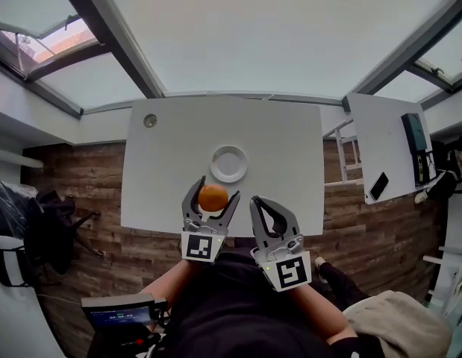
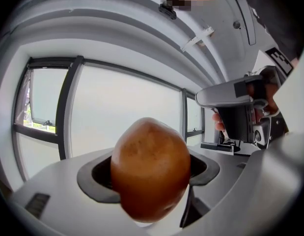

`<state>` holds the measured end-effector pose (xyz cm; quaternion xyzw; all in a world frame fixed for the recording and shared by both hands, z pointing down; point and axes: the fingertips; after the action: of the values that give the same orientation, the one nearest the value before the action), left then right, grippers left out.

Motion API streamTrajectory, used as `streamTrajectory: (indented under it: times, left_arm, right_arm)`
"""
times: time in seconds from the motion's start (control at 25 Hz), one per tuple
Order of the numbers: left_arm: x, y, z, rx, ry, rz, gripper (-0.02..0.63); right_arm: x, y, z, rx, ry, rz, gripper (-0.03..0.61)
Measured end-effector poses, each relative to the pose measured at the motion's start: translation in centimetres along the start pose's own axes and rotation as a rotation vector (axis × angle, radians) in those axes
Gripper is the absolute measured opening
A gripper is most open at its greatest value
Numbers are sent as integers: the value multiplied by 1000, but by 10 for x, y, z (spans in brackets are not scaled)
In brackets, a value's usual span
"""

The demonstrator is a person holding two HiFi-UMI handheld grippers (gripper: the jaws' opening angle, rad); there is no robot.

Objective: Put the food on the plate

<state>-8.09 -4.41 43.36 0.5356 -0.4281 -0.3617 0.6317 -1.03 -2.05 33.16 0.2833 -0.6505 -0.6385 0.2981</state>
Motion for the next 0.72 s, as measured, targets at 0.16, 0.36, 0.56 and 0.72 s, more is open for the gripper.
streamTrajectory:
  times: [0.16, 0.36, 0.56, 0.72]
  left_arm:
    - [22, 10, 7, -26, 8, 34, 351]
    - [41, 28, 19, 11, -23, 44, 351]
    - [56, 48, 22, 12, -11, 91, 351]
    - [69, 72, 29, 15, -12, 130, 351]
  right_arm:
    - [2, 8, -8, 24, 6, 17, 6]
    - [4, 14, -20, 23, 9, 41, 6]
    - [2, 15, -31, 7, 21, 37, 6]
    - [3, 18, -40, 7, 26, 40, 6]
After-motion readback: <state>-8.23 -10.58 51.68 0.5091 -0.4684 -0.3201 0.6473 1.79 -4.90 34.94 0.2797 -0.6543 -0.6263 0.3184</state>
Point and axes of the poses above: the fingertips, and each gripper's own axes: x forward along the fingers, z to its left, y out of its underside, and after that the axes turned 3 degrees about y, right-handed
